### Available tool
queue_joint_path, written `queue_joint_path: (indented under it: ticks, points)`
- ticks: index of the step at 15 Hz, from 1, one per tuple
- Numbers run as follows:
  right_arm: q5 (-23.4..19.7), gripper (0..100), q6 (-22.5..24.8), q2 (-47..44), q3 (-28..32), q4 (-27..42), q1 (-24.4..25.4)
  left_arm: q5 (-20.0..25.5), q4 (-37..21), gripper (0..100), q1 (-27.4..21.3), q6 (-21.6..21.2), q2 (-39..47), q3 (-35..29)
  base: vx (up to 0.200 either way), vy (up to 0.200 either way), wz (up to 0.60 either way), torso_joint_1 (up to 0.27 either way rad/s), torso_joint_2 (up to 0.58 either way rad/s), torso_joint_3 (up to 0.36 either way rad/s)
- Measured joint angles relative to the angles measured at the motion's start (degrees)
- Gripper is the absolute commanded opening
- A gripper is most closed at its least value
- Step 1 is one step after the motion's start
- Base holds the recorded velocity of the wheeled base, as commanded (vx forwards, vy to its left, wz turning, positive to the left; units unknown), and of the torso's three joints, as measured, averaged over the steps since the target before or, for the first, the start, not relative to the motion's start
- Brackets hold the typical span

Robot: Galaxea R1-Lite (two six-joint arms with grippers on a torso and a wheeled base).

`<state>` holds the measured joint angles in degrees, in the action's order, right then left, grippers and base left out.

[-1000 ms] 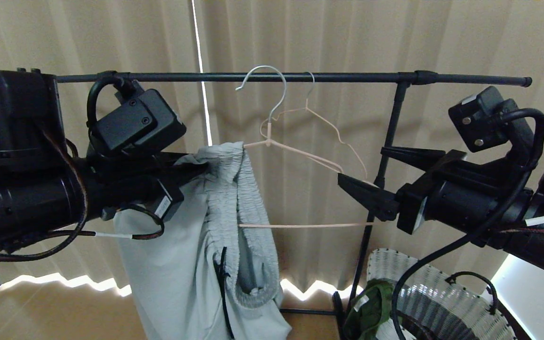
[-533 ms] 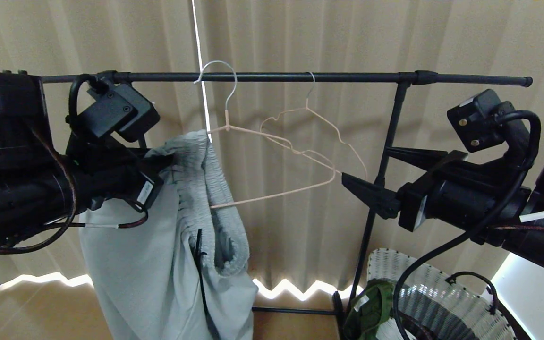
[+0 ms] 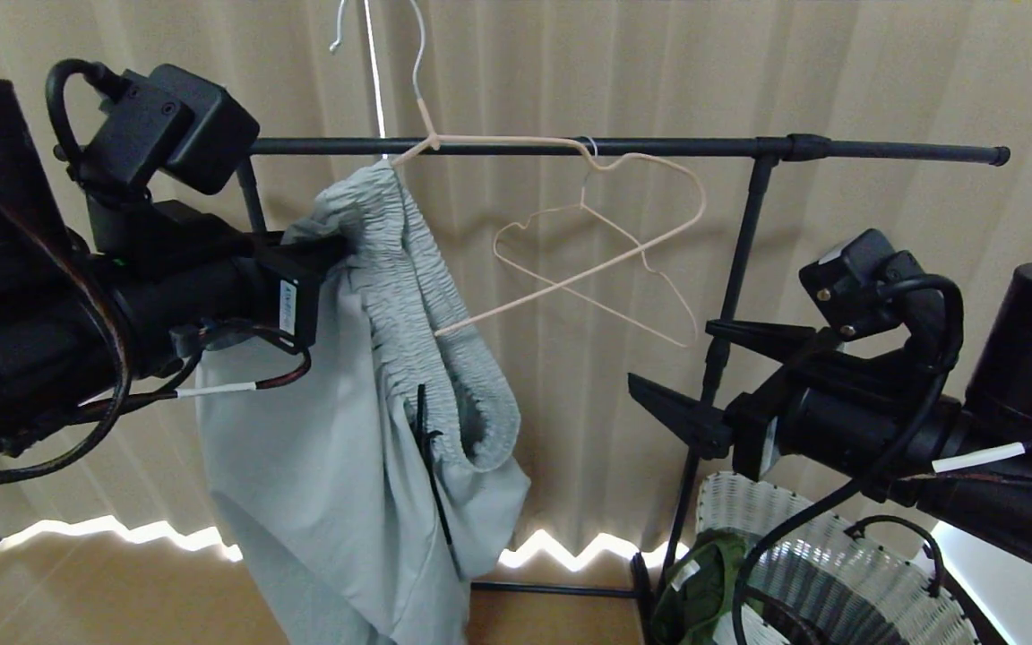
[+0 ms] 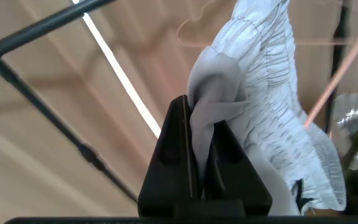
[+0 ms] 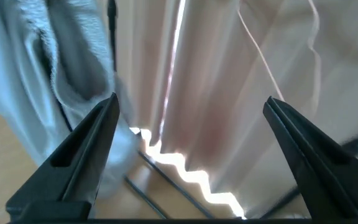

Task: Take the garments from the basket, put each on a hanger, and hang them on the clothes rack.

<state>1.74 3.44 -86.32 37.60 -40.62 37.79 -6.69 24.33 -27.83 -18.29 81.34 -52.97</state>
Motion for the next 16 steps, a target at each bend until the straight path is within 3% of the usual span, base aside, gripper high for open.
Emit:
queue_joint_path:
  ticks: [7, 16]
  points:
    - [0.00, 100, 0.12, -8.28, 0.07, -9.30, 3.05, 0.07, 5.66, 0, -7.84, 3.05, -0.28, -1.22, 0.000, 0.000, 0.00, 0.000, 0.00, 0.000]
    - [0.04, 100, 0.15, -11.25, -0.39, -11.76, 3.66, -0.30, 5.67, 0, -7.08, 2.69, 0.46, -0.34, 0.000, 0.000, 0.00, 0.000, 0.00, 0.000]
